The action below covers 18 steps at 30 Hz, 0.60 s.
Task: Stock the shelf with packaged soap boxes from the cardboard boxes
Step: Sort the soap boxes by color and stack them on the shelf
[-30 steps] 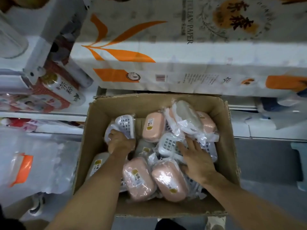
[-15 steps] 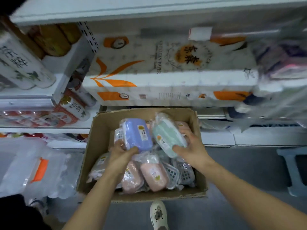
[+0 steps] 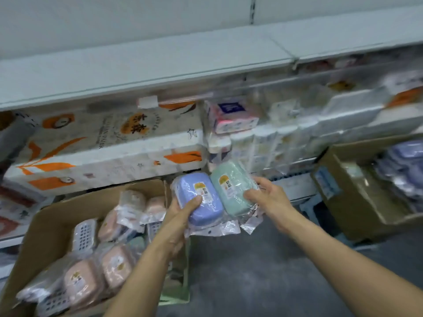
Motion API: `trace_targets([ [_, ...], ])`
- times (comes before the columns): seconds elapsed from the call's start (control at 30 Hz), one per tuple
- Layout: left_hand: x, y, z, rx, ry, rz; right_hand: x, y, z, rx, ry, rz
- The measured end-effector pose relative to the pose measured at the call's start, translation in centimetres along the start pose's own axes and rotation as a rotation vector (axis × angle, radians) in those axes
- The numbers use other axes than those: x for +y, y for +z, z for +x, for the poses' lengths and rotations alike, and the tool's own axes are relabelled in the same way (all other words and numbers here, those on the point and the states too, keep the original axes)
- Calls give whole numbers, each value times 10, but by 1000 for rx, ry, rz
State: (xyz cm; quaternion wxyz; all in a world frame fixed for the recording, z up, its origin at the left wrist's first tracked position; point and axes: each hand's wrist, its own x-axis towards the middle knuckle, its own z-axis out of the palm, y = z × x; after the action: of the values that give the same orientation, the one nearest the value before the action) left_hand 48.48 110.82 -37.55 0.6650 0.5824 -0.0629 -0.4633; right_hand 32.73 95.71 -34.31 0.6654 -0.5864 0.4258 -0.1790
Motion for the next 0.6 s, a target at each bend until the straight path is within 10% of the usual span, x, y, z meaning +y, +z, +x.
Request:
trace_targets([
  [0.6,-96,317,74,-250,-82,234,30,-324,6,462,83,29],
])
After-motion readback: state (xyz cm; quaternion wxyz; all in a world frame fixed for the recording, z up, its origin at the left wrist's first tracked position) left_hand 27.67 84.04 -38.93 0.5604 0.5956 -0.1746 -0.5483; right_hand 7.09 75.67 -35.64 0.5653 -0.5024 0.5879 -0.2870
